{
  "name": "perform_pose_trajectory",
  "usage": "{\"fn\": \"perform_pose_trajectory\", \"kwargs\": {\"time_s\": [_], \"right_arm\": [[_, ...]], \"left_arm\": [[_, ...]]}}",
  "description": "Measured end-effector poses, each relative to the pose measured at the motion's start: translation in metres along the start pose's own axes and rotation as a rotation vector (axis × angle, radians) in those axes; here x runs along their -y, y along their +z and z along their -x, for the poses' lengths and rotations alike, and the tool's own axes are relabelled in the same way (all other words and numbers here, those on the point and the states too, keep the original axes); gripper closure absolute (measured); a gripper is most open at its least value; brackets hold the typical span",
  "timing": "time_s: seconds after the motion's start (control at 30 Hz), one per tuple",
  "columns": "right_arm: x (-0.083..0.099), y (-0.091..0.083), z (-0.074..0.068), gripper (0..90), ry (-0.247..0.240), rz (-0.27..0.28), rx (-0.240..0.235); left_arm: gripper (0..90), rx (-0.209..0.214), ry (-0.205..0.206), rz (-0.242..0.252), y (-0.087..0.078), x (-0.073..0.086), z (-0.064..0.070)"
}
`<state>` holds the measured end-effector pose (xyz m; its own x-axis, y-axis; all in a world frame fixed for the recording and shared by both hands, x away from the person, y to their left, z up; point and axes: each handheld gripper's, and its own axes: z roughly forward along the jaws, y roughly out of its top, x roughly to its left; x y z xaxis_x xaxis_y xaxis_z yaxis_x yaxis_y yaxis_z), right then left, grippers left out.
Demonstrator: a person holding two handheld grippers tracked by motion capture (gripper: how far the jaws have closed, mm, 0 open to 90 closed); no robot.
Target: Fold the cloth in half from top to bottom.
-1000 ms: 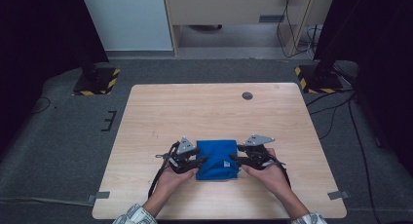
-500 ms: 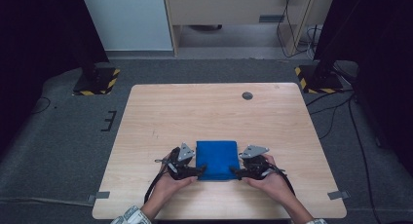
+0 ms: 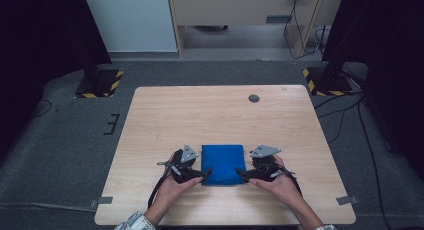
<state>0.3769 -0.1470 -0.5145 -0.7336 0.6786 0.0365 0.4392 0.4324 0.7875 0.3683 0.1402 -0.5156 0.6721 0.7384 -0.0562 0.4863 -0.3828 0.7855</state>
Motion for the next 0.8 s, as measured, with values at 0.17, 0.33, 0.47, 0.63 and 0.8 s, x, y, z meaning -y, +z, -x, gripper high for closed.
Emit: {"fn": "perform_pose_trajectory", "kwargs": {"time_s": [0.17,0.33,0.47,0.63,0.8], "right_arm": [[-0.008,0.006,0.007,11.1,0.035,-0.004,0.019],[-0.010,0.006,0.008,11.0,0.045,-0.002,0.029],[-0.010,0.000,0.013,10.7,0.056,0.016,0.038],[-0.011,-0.009,0.024,10.5,0.088,0.042,0.063],[-0.011,-0.018,0.036,10.5,0.113,0.065,0.086]], "left_arm": [[6.6,-0.017,-0.012,-0.003,0.003,-0.002,-0.003],[6.5,-0.034,-0.024,0.014,-0.001,-0.004,-0.011],[6.2,-0.046,-0.033,0.028,-0.006,-0.005,-0.017],[6.2,-0.061,-0.048,0.041,-0.012,-0.006,-0.028],[6.2,-0.081,-0.059,0.046,-0.017,-0.005,-0.038]]}}
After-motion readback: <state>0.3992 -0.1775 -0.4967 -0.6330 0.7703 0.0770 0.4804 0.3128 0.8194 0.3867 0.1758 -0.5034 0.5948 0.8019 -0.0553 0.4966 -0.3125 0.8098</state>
